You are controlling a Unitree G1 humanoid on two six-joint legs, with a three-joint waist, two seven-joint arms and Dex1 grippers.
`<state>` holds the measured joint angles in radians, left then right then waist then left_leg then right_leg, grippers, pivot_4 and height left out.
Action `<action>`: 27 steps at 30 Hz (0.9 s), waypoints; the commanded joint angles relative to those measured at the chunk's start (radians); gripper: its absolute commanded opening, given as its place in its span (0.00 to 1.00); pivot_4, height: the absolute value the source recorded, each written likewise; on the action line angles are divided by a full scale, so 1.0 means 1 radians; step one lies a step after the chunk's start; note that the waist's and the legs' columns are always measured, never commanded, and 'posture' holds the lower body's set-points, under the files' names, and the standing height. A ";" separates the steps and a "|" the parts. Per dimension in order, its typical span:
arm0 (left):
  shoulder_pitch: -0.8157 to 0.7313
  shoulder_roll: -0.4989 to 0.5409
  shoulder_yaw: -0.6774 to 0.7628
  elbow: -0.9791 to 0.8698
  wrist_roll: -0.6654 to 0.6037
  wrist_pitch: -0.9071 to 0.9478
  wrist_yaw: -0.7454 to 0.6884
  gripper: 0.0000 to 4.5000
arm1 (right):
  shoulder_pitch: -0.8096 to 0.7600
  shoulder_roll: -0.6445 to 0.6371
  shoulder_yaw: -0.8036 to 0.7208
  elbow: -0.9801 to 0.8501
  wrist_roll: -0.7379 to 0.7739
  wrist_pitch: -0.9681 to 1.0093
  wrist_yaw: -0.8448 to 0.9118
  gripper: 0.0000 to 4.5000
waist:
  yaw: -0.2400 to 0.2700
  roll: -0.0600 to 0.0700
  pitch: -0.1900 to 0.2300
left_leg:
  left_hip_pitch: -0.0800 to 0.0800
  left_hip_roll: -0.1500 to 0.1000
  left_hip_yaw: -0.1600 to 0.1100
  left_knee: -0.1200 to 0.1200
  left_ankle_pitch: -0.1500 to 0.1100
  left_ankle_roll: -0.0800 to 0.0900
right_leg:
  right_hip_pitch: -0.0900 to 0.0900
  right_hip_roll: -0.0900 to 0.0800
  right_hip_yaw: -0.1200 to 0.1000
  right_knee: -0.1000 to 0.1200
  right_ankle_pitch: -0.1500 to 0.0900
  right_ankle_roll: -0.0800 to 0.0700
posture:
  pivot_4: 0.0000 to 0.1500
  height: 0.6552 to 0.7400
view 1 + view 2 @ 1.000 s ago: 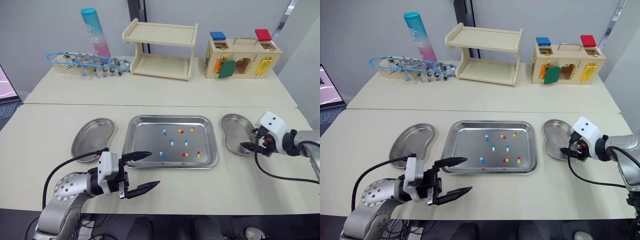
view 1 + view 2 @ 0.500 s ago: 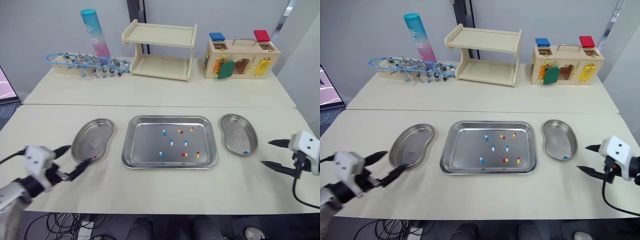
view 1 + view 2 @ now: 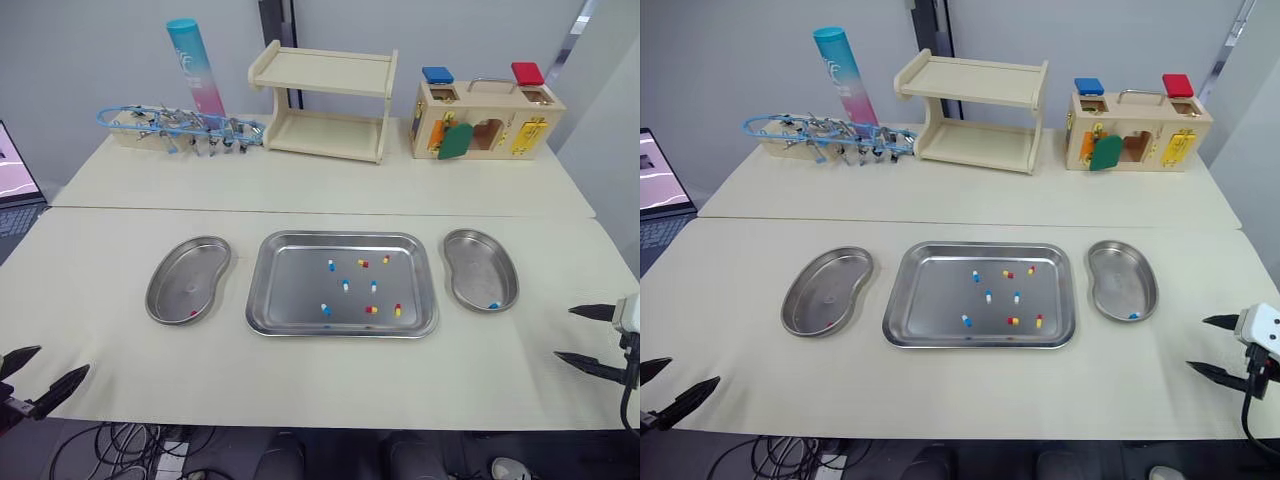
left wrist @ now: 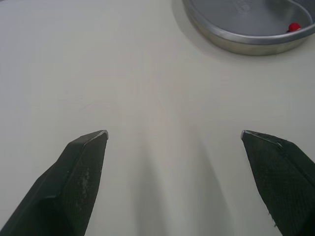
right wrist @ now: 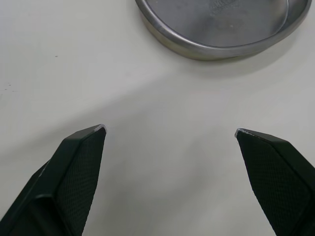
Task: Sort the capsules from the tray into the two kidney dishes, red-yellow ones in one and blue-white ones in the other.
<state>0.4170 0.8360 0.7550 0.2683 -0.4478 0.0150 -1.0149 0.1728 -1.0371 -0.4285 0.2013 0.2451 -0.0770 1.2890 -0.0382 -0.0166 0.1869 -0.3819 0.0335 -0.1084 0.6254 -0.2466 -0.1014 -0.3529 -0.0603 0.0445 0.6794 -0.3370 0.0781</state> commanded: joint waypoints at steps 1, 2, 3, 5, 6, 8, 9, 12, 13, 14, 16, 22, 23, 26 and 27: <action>-0.007 0.027 0.034 -0.056 -0.017 0.012 -0.003 1.00 | 0.020 -0.010 -0.034 -0.034 0.025 -0.001 0.000 1.00 | 0.000 0.000 0.000 | 0.000 0.000 0.000 0.000 0.000 0.000 | 0.000 0.000 0.000 0.000 0.000 0.000 | 1.00 1.00; -0.009 0.029 0.030 -0.067 -0.019 0.020 -0.007 1.00 | 0.027 -0.010 -0.035 -0.037 0.028 0.000 -0.002 1.00 | 0.000 0.000 0.000 | 0.000 0.000 0.000 0.000 0.000 0.000 | 0.000 0.000 0.000 0.000 0.000 0.000 | 1.00 1.00; -0.009 0.030 0.027 -0.078 -0.020 0.026 -0.010 1.00 | 0.033 -0.010 -0.037 -0.040 0.030 0.000 -0.005 1.00 | 0.000 0.000 0.000 | 0.000 0.000 0.000 0.000 0.000 0.000 | 0.000 0.000 0.000 0.000 0.000 0.000 | 1.00 1.00; -0.001 0.029 0.022 -0.115 -0.032 0.050 -0.027 1.00 | 0.047 -0.008 -0.041 -0.050 0.032 0.003 -0.011 1.00 | 0.000 0.000 0.000 | 0.000 0.000 0.000 0.000 0.000 0.000 | 0.000 0.000 0.000 0.000 0.000 0.000 | 1.00 1.00; 0.008 0.022 0.017 -0.149 -0.041 0.064 -0.033 1.00 | 0.052 -0.007 -0.043 -0.054 0.033 0.003 -0.014 1.00 | 0.000 0.000 0.000 | 0.000 0.000 0.000 0.000 0.000 0.000 | 0.000 0.000 0.000 0.000 0.000 0.000 | 1.00 1.00; 0.028 0.002 0.002 -0.228 -0.056 0.087 -0.046 1.00 | 0.065 -0.005 -0.044 -0.067 0.034 0.010 -0.019 1.00 | 0.000 0.000 0.000 | 0.000 0.000 0.000 0.000 0.000 0.000 | 0.000 0.000 0.000 0.000 0.000 0.000 | 1.00 1.00; 0.041 -0.009 -0.014 -0.277 -0.063 0.094 -0.055 1.00 | 0.070 -0.004 -0.044 -0.075 0.034 0.013 -0.023 1.00 | 0.000 0.000 0.000 | 0.000 0.000 0.000 0.000 0.000 0.000 | 0.000 0.000 0.000 0.000 0.000 0.000 | 1.00 1.00; 0.061 -0.052 -0.107 -0.449 -0.080 0.136 -0.049 1.00 | 0.093 0.006 -0.034 -0.119 0.038 0.037 -0.034 1.00 | 0.003 0.000 0.000 | 0.000 0.000 0.001 0.000 0.000 0.000 | 0.000 0.000 0.001 0.000 0.000 0.000 | 1.00 1.00; 0.064 -0.060 -0.136 -0.494 -0.085 0.157 -0.045 1.00 | 0.100 0.009 -0.031 -0.130 0.037 0.038 -0.037 1.00 | 0.004 0.000 0.000 | 0.000 0.000 0.001 0.000 0.000 0.000 | 0.000 0.000 0.001 0.000 0.000 0.000 | 1.00 1.00; 0.069 -0.062 -0.161 -0.537 -0.094 0.182 -0.044 1.00 | 0.106 0.013 -0.030 -0.142 0.037 0.040 -0.039 1.00 | 0.005 0.000 0.000 | 0.000 0.000 0.001 0.000 0.000 0.000 | 0.001 0.000 0.000 0.000 0.000 0.000 | 1.00 1.00; 0.058 -0.073 -0.224 -0.618 -0.104 0.218 -0.031 1.00 | 0.106 0.022 -0.027 -0.167 0.041 0.044 -0.046 1.00 | 0.005 0.000 0.000 | 0.000 0.000 0.001 0.000 0.000 0.000 | 0.001 0.000 0.000 0.000 0.000 0.000 | 1.00 1.00; -0.023 -0.160 -0.413 -0.716 -0.080 0.213 0.015 1.00 | 0.105 0.025 -0.015 -0.274 0.091 0.116 -0.033 1.00 | 0.005 0.001 0.000 | 0.000 0.000 0.001 0.001 0.000 0.000 | 0.001 0.000 0.001 0.000 0.000 0.000 | 1.00 1.00; -0.037 -0.173 -0.441 -0.720 -0.071 0.206 0.018 1.00 | 0.102 0.024 -0.014 -0.297 0.097 0.128 -0.035 1.00 | 0.005 0.001 0.000 | 0.000 0.000 0.001 0.001 0.000 0.000 | 0.001 0.000 0.001 0.000 0.000 0.000 | 1.00 1.00; -0.069 -0.199 -0.493 -0.723 -0.061 0.196 0.031 1.00 | 0.103 0.017 -0.012 -0.370 0.128 0.179 -0.027 1.00 | 0.005 0.000 0.000 | 0.000 0.000 0.001 0.001 0.000 0.000 | 0.001 0.000 0.001 0.000 0.000 0.000 | 1.00 1.00; -0.082 -0.205 -0.510 -0.719 -0.056 0.188 0.033 1.00 | 0.099 0.014 -0.007 -0.416 0.151 0.205 -0.022 1.00 | 0.005 0.001 0.000 | 0.000 0.000 0.000 0.001 0.000 0.000 | 0.001 0.000 0.000 0.000 0.000 0.000 | 1.00 1.00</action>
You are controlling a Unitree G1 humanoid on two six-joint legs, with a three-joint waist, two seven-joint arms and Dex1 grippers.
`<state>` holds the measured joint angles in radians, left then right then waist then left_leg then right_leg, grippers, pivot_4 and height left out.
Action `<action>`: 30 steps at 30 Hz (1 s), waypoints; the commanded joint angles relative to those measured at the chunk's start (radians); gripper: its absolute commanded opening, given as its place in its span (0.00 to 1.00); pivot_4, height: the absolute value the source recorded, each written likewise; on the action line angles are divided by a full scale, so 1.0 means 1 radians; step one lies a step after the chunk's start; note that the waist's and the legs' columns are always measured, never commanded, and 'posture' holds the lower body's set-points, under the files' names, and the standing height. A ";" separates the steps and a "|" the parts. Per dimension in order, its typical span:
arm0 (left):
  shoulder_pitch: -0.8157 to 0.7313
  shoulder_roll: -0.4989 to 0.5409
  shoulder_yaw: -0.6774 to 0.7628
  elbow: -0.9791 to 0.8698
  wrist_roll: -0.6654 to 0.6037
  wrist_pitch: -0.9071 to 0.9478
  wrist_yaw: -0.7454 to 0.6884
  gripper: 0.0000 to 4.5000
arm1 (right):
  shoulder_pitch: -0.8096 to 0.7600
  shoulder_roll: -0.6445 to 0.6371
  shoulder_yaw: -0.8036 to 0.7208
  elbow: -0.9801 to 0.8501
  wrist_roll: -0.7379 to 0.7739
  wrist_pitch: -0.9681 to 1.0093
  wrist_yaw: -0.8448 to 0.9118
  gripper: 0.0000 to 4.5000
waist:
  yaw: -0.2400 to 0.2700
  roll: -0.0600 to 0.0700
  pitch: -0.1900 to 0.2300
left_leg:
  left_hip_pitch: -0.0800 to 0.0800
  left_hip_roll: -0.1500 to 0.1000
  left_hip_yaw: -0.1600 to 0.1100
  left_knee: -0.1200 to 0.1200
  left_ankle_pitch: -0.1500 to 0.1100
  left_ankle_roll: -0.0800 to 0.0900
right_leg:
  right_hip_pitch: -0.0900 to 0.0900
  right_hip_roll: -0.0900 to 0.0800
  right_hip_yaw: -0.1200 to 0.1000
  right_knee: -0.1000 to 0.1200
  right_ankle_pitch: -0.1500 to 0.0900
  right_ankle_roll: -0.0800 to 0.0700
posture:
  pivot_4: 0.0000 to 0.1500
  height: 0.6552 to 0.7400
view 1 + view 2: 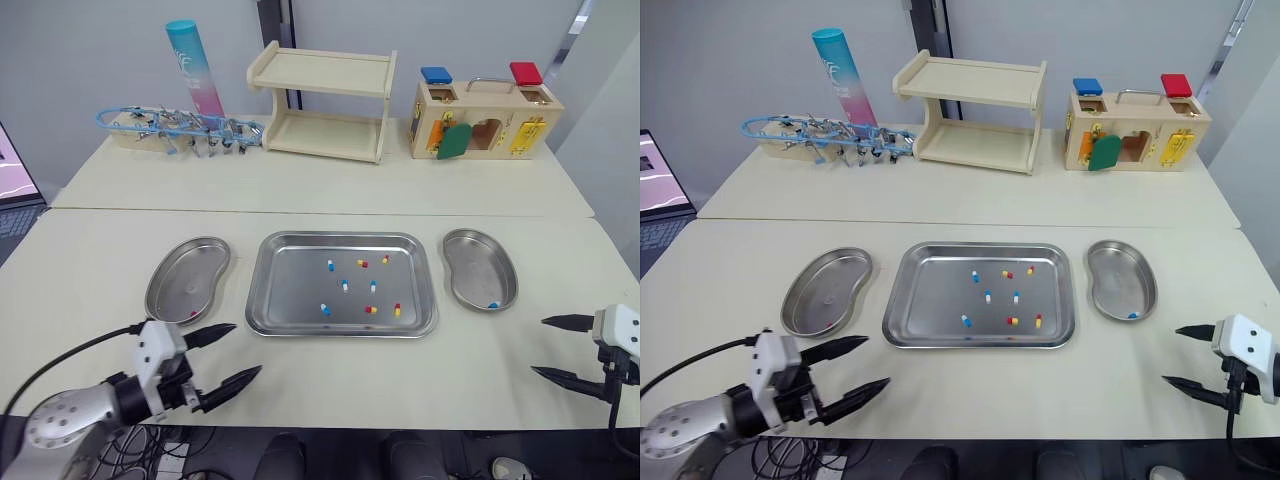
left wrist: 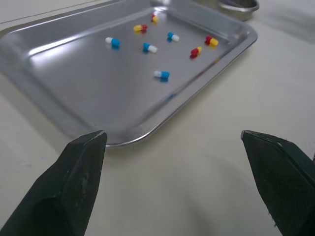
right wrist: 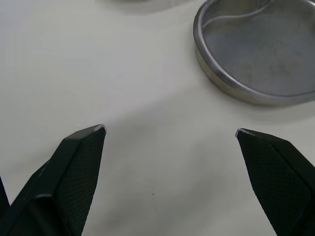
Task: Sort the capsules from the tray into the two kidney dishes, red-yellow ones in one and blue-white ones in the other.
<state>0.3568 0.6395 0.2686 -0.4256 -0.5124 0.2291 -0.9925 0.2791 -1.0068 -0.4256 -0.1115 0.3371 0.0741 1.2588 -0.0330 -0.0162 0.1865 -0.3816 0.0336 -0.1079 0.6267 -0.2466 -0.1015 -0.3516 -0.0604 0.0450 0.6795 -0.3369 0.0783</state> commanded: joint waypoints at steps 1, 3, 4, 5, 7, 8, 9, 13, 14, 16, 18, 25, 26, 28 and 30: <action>-0.032 -0.011 -0.033 -0.020 0.012 -0.032 0.011 1.00 | -0.013 -0.018 -0.005 -0.137 0.075 0.075 0.010 1.00 | 0.000 0.000 0.000 | 0.000 0.000 0.000 0.000 0.000 0.000 | 0.000 0.000 0.000 0.000 0.000 0.000 | 1.00 1.00; -0.051 -0.021 -0.050 -0.011 0.016 -0.040 0.016 1.00 | -0.050 -0.019 0.036 -0.253 0.133 0.148 -0.003 1.00 | -0.001 0.000 0.000 | 0.000 0.000 0.000 0.000 0.000 0.000 | 0.000 0.000 0.000 0.000 0.000 0.000 | 1.00 1.00; -0.055 -0.025 -0.058 -0.007 0.020 -0.049 0.015 1.00 | -0.097 -0.015 0.089 -0.322 0.145 0.199 -0.040 1.00 | -0.003 0.000 0.000 | 0.000 0.000 0.000 0.000 0.000 0.000 | 0.000 0.000 0.000 0.000 0.000 0.000 | 1.00 1.00; -0.057 -0.027 -0.064 -0.004 0.024 -0.055 0.014 1.00 | -0.132 -0.013 0.127 -0.370 0.152 0.239 -0.068 1.00 | -0.003 0.000 0.000 | 0.001 0.000 0.000 0.000 0.000 0.000 | 0.000 0.000 0.000 0.000 0.000 0.000 | 1.00 1.00; -0.056 -0.031 -0.073 -0.003 0.029 -0.062 0.017 1.00 | -0.225 0.008 0.211 -0.437 0.171 0.336 -0.137 1.00 | -0.006 0.000 0.000 | 0.000 0.000 -0.001 0.000 0.000 0.000 | 0.000 0.000 0.000 0.000 0.000 0.000 | 1.00 1.00; -0.055 -0.031 -0.077 -0.003 0.031 -0.066 0.018 1.00 | -0.262 0.014 0.242 -0.457 0.181 0.383 -0.164 1.00 | -0.004 0.000 0.000 | 0.000 0.000 -0.001 0.000 0.000 0.000 | 0.000 0.000 0.000 0.000 0.000 0.000 | 1.00 1.00; -0.054 -0.031 -0.079 -0.003 0.031 -0.069 0.019 1.00 | -0.316 0.030 0.294 -0.479 0.169 0.425 -0.205 1.00 | 0.000 -0.001 0.000 | 0.000 0.000 -0.001 0.000 0.000 0.000 | 0.000 0.000 0.000 0.000 0.000 0.000 | 1.00 1.00; -0.054 -0.031 -0.086 -0.003 0.033 -0.076 0.025 1.00 | -0.476 0.084 0.432 -0.512 0.175 0.595 -0.304 1.00 | 0.007 -0.001 0.000 | -0.002 0.000 -0.002 0.001 0.000 0.000 | -0.001 0.000 -0.001 0.000 0.000 0.000 | 1.00 1.00; -0.051 -0.030 -0.085 0.000 0.034 -0.081 0.022 1.00 | -0.543 0.136 0.506 -0.506 0.152 0.630 -0.339 1.00 | 0.006 -0.002 0.000 | -0.002 0.000 -0.002 0.001 0.000 0.000 | -0.001 0.000 -0.002 -0.001 0.000 0.000 | 1.00 1.00; -0.048 -0.028 -0.084 0.007 0.036 -0.090 0.017 1.00 | -0.639 0.215 0.613 -0.492 0.122 0.695 -0.388 1.00 | 0.000 -0.001 0.000 | -0.001 0.000 -0.002 0.001 0.000 0.000 | -0.001 0.000 -0.002 0.000 0.000 0.000 | 1.00 1.00; -0.050 -0.028 -0.085 0.007 0.038 -0.091 0.017 1.00 | -0.707 0.285 0.697 -0.458 0.076 0.738 -0.439 0.91 | -0.001 -0.001 0.000 | -0.001 0.000 -0.003 0.000 0.000 0.000 | -0.002 0.000 -0.001 0.001 0.000 0.000 | 1.00 1.00; -0.070 -0.018 -0.087 0.039 0.039 -0.104 -0.001 1.00 | -0.845 0.466 0.861 -0.357 -0.013 0.837 -0.547 0.44 | 0.002 -0.001 0.000 | -0.002 0.000 -0.003 0.000 0.000 0.000 | -0.003 0.000 -0.002 0.001 0.000 0.000 | 1.00 1.00; -0.071 -0.016 -0.085 0.046 0.039 -0.108 -0.005 1.00 | -0.852 0.476 0.870 -0.351 -0.020 0.844 -0.551 0.36 | 0.002 -0.001 0.000 | -0.002 0.000 -0.003 0.000 0.000 0.000 | -0.003 0.000 -0.002 0.001 0.000 0.000 | 1.00 1.00; -0.076 -0.014 -0.083 0.057 0.039 -0.113 -0.012 1.00 | -0.871 0.508 0.916 -0.313 -0.058 0.845 -0.573 0.31 | 0.001 -0.001 0.000 | -0.002 0.000 -0.003 0.000 0.000 0.000 | -0.003 0.000 -0.002 0.001 0.000 0.000 | 1.00 1.00; -0.079 -0.014 -0.083 0.062 0.041 -0.117 -0.014 1.00 | -0.884 0.530 0.951 -0.278 -0.091 0.842 -0.587 0.31 | 0.000 -0.001 0.000 | -0.002 0.000 -0.003 0.000 0.000 0.000 | -0.003 0.001 -0.002 0.001 0.000 0.000 | 1.00 1.00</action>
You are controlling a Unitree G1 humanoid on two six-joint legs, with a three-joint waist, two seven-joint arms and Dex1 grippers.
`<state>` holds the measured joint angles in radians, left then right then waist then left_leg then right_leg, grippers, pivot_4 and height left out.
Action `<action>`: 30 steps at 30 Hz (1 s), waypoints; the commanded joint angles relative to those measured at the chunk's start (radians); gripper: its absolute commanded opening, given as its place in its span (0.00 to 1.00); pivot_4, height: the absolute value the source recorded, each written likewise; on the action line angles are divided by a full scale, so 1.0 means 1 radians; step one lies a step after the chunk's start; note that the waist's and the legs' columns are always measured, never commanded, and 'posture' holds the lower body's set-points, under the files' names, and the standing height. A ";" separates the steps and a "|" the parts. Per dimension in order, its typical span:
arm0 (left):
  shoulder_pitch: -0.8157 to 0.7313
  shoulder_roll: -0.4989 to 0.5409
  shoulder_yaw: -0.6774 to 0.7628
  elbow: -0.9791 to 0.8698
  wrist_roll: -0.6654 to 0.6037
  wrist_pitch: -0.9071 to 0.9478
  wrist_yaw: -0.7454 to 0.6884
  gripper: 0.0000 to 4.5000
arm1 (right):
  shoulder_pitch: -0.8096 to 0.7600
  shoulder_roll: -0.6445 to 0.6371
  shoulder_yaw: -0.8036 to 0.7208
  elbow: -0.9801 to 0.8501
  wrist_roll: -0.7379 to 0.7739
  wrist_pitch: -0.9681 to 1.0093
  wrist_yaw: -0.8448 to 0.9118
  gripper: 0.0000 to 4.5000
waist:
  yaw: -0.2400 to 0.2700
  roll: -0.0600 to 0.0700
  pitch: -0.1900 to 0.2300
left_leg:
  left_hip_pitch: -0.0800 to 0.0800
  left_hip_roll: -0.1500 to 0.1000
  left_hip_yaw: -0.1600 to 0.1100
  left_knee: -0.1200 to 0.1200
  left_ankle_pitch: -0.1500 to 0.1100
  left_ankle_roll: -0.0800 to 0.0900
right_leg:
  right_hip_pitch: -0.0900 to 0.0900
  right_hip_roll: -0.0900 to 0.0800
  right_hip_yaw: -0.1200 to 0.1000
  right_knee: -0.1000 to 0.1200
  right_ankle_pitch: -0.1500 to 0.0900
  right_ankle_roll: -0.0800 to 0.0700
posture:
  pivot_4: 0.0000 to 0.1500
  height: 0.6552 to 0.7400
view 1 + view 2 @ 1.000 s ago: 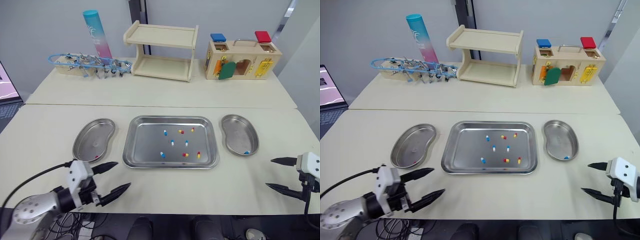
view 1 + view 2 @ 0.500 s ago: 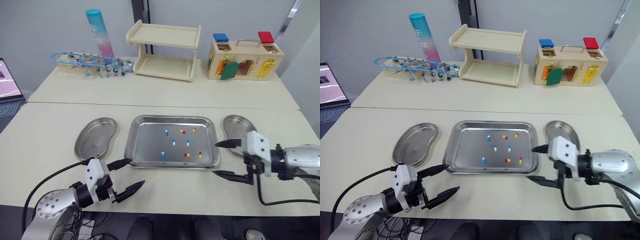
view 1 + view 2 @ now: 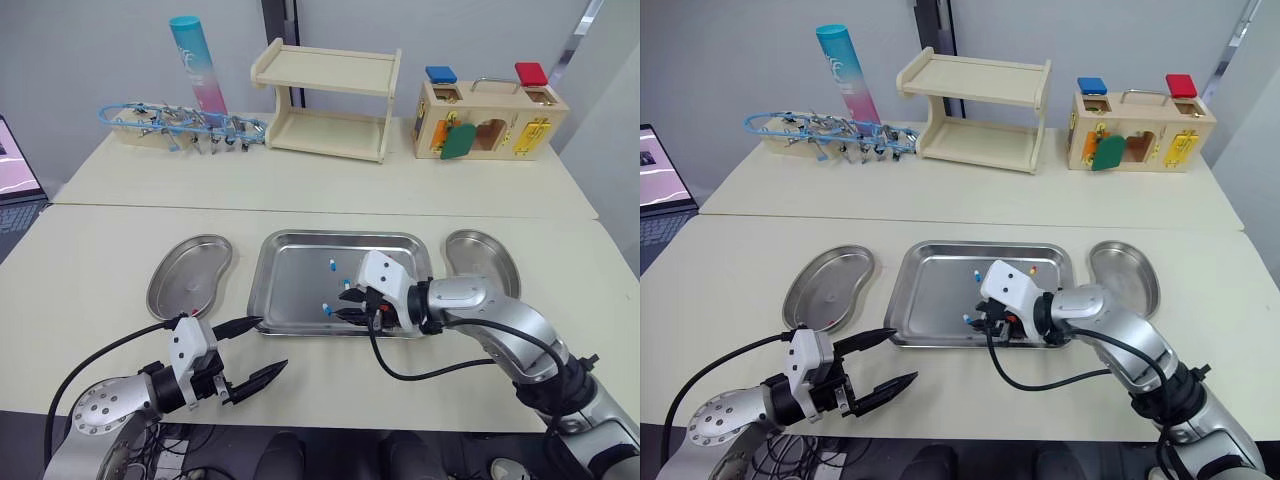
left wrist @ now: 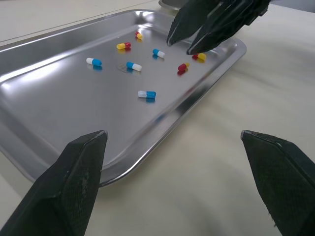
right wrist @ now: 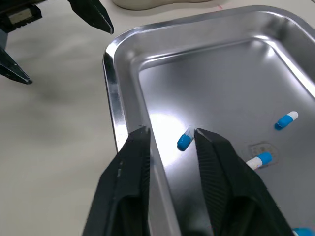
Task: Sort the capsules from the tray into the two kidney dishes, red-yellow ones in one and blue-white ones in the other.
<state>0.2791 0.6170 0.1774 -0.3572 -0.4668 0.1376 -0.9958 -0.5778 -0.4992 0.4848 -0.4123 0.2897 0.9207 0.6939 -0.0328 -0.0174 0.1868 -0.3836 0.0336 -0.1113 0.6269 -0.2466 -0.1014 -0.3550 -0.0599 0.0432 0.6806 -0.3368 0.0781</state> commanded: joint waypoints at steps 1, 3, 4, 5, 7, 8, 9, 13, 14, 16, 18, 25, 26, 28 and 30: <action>-0.004 0.008 0.005 -0.007 -0.004 -0.025 -0.009 1.00 | -0.032 0.033 0.055 0.042 -0.061 -0.012 -0.028 0.31 | -0.001 0.000 0.000 | 0.000 0.000 0.000 0.000 0.000 0.000 | 0.000 0.000 0.000 0.000 0.000 0.000 | 1.00 1.00; -0.007 0.007 -0.002 -0.013 -0.003 -0.023 -0.005 1.00 | -0.042 0.053 0.079 0.076 -0.092 -0.028 -0.037 0.31 | -0.002 0.000 0.000 | 0.000 0.000 0.000 0.000 0.000 0.000 | -0.001 0.000 0.000 0.000 0.000 0.000 | 1.00 1.00; -0.008 0.007 -0.007 -0.019 -0.002 -0.021 -0.002 1.00 | -0.045 0.068 0.085 0.093 -0.101 -0.030 -0.043 0.31 | -0.002 0.000 0.000 | 0.000 0.000 0.000 0.000 0.000 0.000 | -0.001 0.000 0.000 0.000 0.000 0.000 | 1.00 1.00; -0.011 0.007 -0.010 -0.026 -0.001 -0.017 0.001 1.00 | -0.049 0.080 0.092 0.110 -0.111 -0.034 -0.045 0.31 | -0.002 0.000 0.000 | 0.000 0.000 0.000 0.000 0.000 0.000 | -0.001 0.000 0.000 0.000 0.000 0.000 | 1.00 1.00; -0.016 0.007 -0.016 -0.037 -0.002 -0.008 0.010 1.00 | -0.056 0.103 0.101 0.148 -0.130 -0.041 -0.050 0.31 | -0.002 0.000 0.000 | 0.000 0.000 0.000 0.000 0.000 0.000 | -0.001 0.000 0.000 0.000 0.000 0.000 | 1.00 1.00; -0.018 0.008 -0.019 -0.040 -0.002 -0.006 0.013 1.00 | -0.059 0.111 0.102 0.160 -0.138 -0.046 -0.049 0.31 | -0.002 0.000 0.000 | 0.000 0.000 0.000 0.000 0.000 0.000 | -0.001 0.000 0.000 0.000 0.000 0.000 | 1.00 1.00; -0.020 0.009 -0.021 -0.044 -0.002 -0.003 0.016 1.00 | -0.064 0.125 0.101 0.178 -0.144 -0.048 -0.051 0.31 | -0.002 0.000 0.000 | 0.000 0.000 0.000 0.000 0.000 0.000 | -0.001 0.000 0.000 0.000 0.000 0.000 | 1.00 1.00; -0.026 0.010 -0.026 -0.062 -0.003 0.012 0.027 1.00 | -0.079 0.150 0.106 0.225 -0.172 -0.061 -0.043 0.31 | -0.003 0.000 0.000 | 0.000 0.000 0.000 0.000 0.000 0.000 | -0.001 0.000 0.000 0.001 0.000 0.000 | 1.00 1.00; -0.026 0.010 -0.027 -0.065 -0.004 0.015 0.030 1.00 | -0.081 0.154 0.107 0.233 -0.177 -0.064 -0.040 0.31 | -0.003 0.000 0.000 | 0.000 0.000 0.000 0.000 0.000 0.000 | -0.001 0.000 0.001 0.001 0.000 0.000 | 1.00 1.00; -0.027 0.010 -0.029 -0.070 -0.004 0.020 0.035 1.00 | -0.088 0.159 0.111 0.251 -0.190 -0.073 -0.035 0.31 | -0.003 0.000 0.000 | 0.000 0.000 0.000 0.000 0.000 0.000 | -0.001 0.000 0.001 0.001 0.000 0.000 | 1.00 1.00; -0.028 0.010 -0.030 -0.073 -0.003 0.023 0.039 1.00 | -0.089 0.160 0.113 0.259 -0.200 -0.080 -0.026 0.31 | -0.003 0.000 0.000 | 0.000 0.000 0.000 0.000 0.000 0.000 | -0.001 0.000 0.001 0.001 0.000 0.000 | 1.00 1.00; -0.035 0.010 -0.036 -0.076 -0.004 0.032 0.049 1.00 | -0.089 0.146 0.138 0.264 -0.230 -0.110 0.024 0.21 | -0.004 0.000 0.000 | 0.000 0.000 0.000 0.000 0.000 0.000 | -0.001 0.000 0.001 0.001 0.000 0.000 | 1.00 1.00; -0.037 0.010 -0.037 -0.076 -0.004 0.033 0.050 1.00 | -0.089 0.148 0.136 0.266 -0.232 -0.108 0.030 0.17 | -0.004 0.000 0.000 | 0.000 0.000 0.000 0.000 0.000 0.000 | -0.001 0.000 0.001 0.001 0.000 0.000 | 1.00 1.00; -0.041 0.010 -0.040 -0.073 -0.003 0.032 0.048 1.00 | -0.092 0.153 0.129 0.272 -0.234 -0.107 0.038 0.04 | -0.004 0.000 0.000 | 0.000 0.000 0.000 0.000 0.000 0.000 | -0.001 0.000 0.001 0.001 0.000 0.000 | 1.00 1.00; -0.046 0.009 -0.043 -0.070 -0.004 0.027 0.042 1.00 | -0.096 0.155 0.121 0.269 -0.232 -0.114 0.050 0.00 | -0.005 0.000 0.000 | 0.000 0.000 0.000 0.000 0.000 0.000 | -0.001 0.000 0.001 0.001 0.000 0.000 | 1.00 1.00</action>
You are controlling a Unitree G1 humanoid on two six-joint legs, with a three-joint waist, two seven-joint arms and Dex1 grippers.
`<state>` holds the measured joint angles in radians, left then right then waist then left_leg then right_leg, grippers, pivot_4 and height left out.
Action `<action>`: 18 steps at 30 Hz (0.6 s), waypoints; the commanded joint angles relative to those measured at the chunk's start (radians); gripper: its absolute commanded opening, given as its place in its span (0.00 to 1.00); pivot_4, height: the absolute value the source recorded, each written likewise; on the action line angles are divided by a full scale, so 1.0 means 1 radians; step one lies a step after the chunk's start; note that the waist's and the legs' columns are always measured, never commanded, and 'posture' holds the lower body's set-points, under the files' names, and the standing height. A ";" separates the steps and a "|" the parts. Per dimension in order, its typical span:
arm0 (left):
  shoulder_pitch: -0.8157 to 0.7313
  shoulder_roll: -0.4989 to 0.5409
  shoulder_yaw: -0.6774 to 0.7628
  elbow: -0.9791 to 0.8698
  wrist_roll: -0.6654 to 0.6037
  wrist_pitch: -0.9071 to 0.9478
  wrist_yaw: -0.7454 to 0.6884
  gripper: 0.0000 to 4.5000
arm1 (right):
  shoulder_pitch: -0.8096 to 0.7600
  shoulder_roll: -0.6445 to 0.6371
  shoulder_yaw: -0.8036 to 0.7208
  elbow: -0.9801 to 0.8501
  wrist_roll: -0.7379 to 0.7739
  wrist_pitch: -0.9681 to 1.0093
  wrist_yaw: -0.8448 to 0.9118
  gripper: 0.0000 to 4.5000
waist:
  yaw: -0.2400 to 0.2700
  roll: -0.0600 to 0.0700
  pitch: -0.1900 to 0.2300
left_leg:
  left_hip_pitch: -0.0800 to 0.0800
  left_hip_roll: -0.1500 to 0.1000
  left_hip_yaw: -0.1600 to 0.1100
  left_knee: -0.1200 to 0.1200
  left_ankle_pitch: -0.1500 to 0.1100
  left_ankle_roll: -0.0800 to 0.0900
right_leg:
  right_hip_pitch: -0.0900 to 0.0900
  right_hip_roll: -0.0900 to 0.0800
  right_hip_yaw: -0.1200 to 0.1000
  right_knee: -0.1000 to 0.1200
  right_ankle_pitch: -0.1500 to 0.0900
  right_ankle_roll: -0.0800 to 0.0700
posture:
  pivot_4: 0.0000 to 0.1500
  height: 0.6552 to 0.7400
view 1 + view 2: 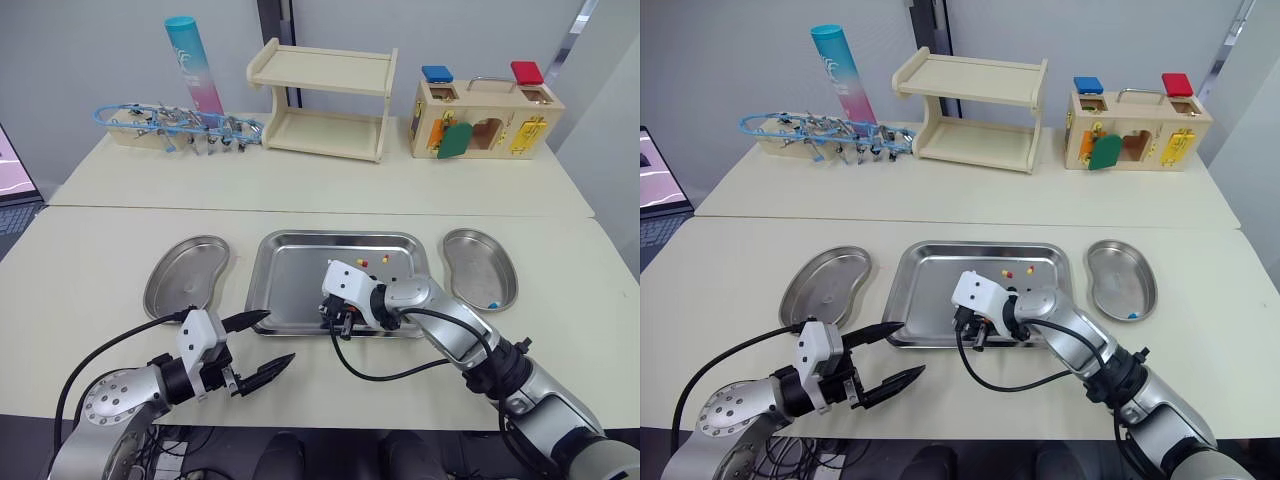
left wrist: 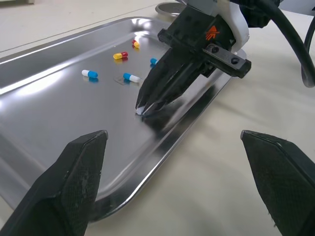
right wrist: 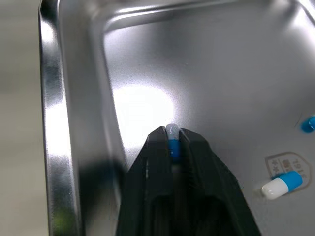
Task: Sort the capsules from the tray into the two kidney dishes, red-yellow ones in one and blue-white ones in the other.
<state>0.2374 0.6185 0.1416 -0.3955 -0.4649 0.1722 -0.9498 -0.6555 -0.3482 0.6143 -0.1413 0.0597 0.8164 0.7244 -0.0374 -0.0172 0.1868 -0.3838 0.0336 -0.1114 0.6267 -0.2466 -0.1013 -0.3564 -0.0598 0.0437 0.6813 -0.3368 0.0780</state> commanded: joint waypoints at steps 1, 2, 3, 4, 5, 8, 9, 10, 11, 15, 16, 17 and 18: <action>-0.007 0.008 -0.008 -0.032 -0.007 -0.009 -0.007 1.00 | -0.022 0.003 -0.011 -0.005 -0.002 -0.015 0.025 0.00 | 0.000 0.000 0.000 | 0.000 0.000 0.000 0.000 0.000 0.000 | 0.000 0.000 0.000 0.000 0.000 0.000 | 1.00 1.00; -0.009 0.008 -0.009 -0.032 -0.009 -0.008 -0.009 1.00 | -0.025 0.003 -0.015 -0.009 -0.001 -0.019 0.030 0.00 | 0.000 0.000 0.000 | 0.000 0.000 0.000 0.000 0.000 0.000 | 0.000 0.000 0.000 0.000 0.000 0.000 | 1.00 1.00; -0.011 0.008 -0.010 -0.033 -0.011 -0.010 -0.013 1.00 | -0.027 0.003 -0.019 -0.014 0.000 -0.022 0.034 0.00 | 0.000 0.000 0.000 | 0.000 0.000 0.000 0.000 0.000 0.000 | 0.000 0.000 0.000 0.000 0.000 0.000 | 1.00 1.00; -0.016 0.008 -0.013 -0.032 -0.013 -0.015 -0.021 1.00 | -0.031 0.000 -0.027 -0.025 0.004 -0.022 0.041 0.00 | 0.000 0.000 0.000 | 0.000 0.000 0.000 0.000 0.000 0.000 | 0.000 0.000 0.000 0.000 0.000 0.000 | 1.00 1.00; -0.020 0.009 -0.016 -0.031 -0.014 -0.024 -0.031 1.00 | -0.032 -0.003 -0.035 -0.037 0.008 -0.022 0.046 0.00 | 0.000 0.000 0.000 | 0.000 0.000 0.000 0.000 0.000 0.000 | 0.000 0.000 0.000 0.000 0.000 0.000 | 1.00 1.00; -0.027 0.010 -0.024 -0.042 -0.038 -0.031 -0.063 1.00 | -0.020 -0.037 -0.078 -0.106 0.029 -0.028 0.072 0.00 | 0.001 0.000 0.000 | 0.000 0.000 0.000 0.000 0.000 0.000 | 0.000 0.000 0.000 0.000 0.000 0.000 | 1.00 1.00; -0.030 0.010 -0.027 -0.048 -0.047 -0.033 -0.076 1.00 | -0.011 -0.054 -0.097 -0.138 0.040 -0.021 0.081 0.00 | 0.002 0.000 0.000 | -0.001 0.000 0.000 0.000 0.000 0.000 | -0.001 0.000 0.000 0.000 0.000 0.000 | 1.00 1.00; -0.034 0.012 -0.032 -0.055 -0.056 -0.034 -0.092 1.00 | 0.005 -0.079 -0.123 -0.179 0.053 -0.016 0.091 0.00 | 0.003 0.000 0.000 | -0.001 0.000 0.000 0.000 0.000 0.000 | -0.001 0.000 0.000 0.000 0.000 0.000 | 1.00 1.00; -0.036 0.014 -0.035 -0.060 -0.061 -0.035 -0.104 1.00 | 0.015 -0.096 -0.140 -0.208 0.064 -0.010 0.096 0.00 | 0.005 0.000 0.000 | -0.002 0.000 0.000 0.000 0.000 0.000 | -0.001 0.000 0.000 0.000 0.000 0.000 | 1.00 1.00; -0.105 0.005 -0.086 -0.085 -0.081 -0.011 -0.125 1.00 | 0.202 -0.256 -0.378 -0.427 0.191 -0.043 0.170 0.00 | 0.016 0.000 0.000 | -0.005 0.000 -0.001 0.000 0.000 0.000 | -0.001 0.000 -0.002 -0.002 0.000 0.000 | 1.00 1.00; -0.119 0.001 -0.091 -0.084 -0.083 -0.010 -0.124 1.00 | 0.239 -0.276 -0.427 -0.448 0.212 -0.051 0.174 0.00 | 0.018 0.000 0.000 | -0.006 0.000 -0.001 0.001 0.000 0.000 | -0.001 -0.001 -0.003 -0.002 0.000 0.000 | 1.00 1.00; -0.126 -0.001 -0.093 -0.083 -0.084 -0.010 -0.124 1.00 | 0.263 -0.288 -0.457 -0.461 0.227 -0.055 0.173 0.00 | 0.014 0.000 0.000 | -0.007 0.000 -0.001 0.001 0.000 0.000 | -0.002 -0.001 -0.002 -0.002 0.000 0.000 | 1.00 1.00; -0.135 -0.001 -0.097 -0.083 -0.086 -0.011 -0.128 1.00 | 0.297 -0.313 -0.501 -0.470 0.230 -0.060 0.166 0.00 | 0.009 0.000 0.000 | -0.006 0.000 -0.001 0.001 0.000 0.000 | -0.001 0.000 -0.002 -0.002 0.000 0.000 | 1.00 1.00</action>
<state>0.1149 0.6223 0.0519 -0.4438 -0.5297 0.1683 -1.0724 -0.3744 -0.6407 0.1947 -0.5526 0.2603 0.7844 0.8883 -0.0283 -0.0170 0.1870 -0.3898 0.0334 -0.1122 0.6276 -0.2466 -0.1013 -0.3580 -0.0602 0.0418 0.6802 -0.3368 0.0782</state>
